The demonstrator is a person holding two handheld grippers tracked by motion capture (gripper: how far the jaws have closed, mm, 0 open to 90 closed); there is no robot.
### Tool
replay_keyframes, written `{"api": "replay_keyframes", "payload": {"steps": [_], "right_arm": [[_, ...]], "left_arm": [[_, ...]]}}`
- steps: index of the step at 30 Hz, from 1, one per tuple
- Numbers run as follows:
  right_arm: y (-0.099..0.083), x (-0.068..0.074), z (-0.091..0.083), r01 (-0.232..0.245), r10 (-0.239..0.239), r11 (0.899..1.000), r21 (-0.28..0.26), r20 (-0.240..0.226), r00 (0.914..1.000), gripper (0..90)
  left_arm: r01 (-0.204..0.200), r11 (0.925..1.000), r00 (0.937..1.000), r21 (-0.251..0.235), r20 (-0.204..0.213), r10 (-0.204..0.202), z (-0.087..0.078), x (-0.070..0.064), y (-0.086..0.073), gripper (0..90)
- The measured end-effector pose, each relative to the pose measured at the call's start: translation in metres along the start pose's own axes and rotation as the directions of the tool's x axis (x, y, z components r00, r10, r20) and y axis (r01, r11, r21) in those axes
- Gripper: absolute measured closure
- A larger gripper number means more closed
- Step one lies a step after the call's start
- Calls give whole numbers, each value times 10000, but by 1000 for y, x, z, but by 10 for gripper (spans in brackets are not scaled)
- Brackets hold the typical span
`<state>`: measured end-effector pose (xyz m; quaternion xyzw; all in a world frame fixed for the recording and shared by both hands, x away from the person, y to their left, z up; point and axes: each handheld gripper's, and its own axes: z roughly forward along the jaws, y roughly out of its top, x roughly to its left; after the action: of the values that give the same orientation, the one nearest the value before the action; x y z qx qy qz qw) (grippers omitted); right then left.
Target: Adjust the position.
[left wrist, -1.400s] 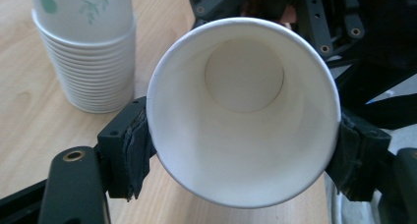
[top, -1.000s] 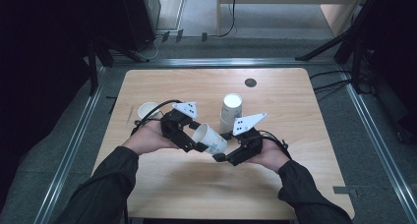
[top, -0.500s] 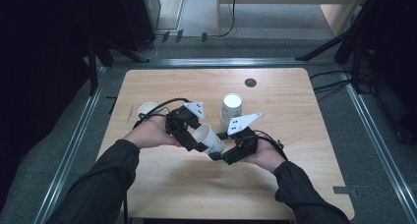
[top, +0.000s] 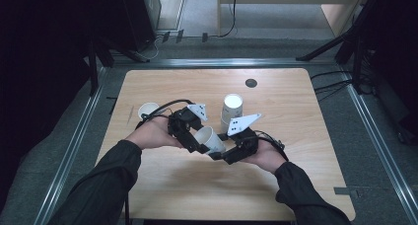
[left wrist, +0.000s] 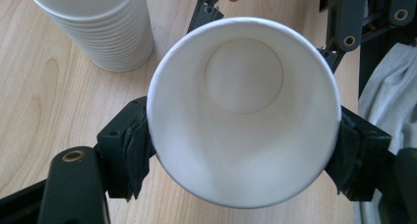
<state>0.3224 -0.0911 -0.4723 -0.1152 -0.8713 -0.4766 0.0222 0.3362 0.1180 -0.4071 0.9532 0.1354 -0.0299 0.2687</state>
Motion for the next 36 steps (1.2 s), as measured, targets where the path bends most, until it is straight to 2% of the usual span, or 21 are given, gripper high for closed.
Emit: {"api": "replay_keyframes", "payload": {"steps": [5,9,12,15,17,21,22,23,24,26,30,33,35,36], "right_arm": [[1,0,0,32,-32,10000,25,-18,10000,342],[1,0,-2,64,-64,10000,-40,43,10000,342],[1,-1,-5,16,-15,9999,-138,55,10000,342],[1,-2,-8,21,-20,9997,-242,59,10000,342],[1,-2,-9,2,1,9996,-296,95,10000,342],[2,-3,-11,-14,16,9992,-407,47,10000,342],[2,-3,-11,-1,3,9990,-443,38,10000,342],[2,-3,-11,-12,13,9989,-460,40,10000,342],[2,-3,-11,-14,16,9989,-469,35,10000,342],[2,-2,-11,-42,42,9991,-434,3,10000,342],[2,-2,-11,-46,44,9991,-421,-49,10000,342],[1,-2,-10,-55,52,9991,-423,-80,10000,342],[1,-1,-10,-79,74,9990,-431,-107,9999,342],[2,-1,-10,-85,80,9990,-441,-130,9999,342]], "left_arm": [[102,9998,9999,-163,81,-100,0,1,-2,204],[283,9978,9994,-593,223,-270,-1,3,-6,163],[448,9932,9987,-1075,275,-421,-4,4,-11,147],[657,9853,9977,-1580,297,-617,-6,5,-17,133],[828,9747,9964,-2078,350,-772,-7,5,-23,128],[1076,9567,9941,-2706,450,-991,-6,5,-31,123],[1169,9484,9931,-2949,449,-1084,-6,4,-33,115],[1208,9446,9926,-3050,518,-1102,-5,4,-35,114],[1349,9377,9907,-3201,608,-1218,-4,4,-37,113],[1394,9312,9902,-3369,572,-1276,-1,3,-39,111],[1599,9127,9870,-3761,766,-1413,3,3,-44,110],[1688,8982,9855,-4060,847,-1469,6,2,-46,113],[1777,8858,9840,-4287,903,-1537,8,0,-48,116],[1814,8828,9833,-4333,928,-1565,9,0,-48,118]]}}
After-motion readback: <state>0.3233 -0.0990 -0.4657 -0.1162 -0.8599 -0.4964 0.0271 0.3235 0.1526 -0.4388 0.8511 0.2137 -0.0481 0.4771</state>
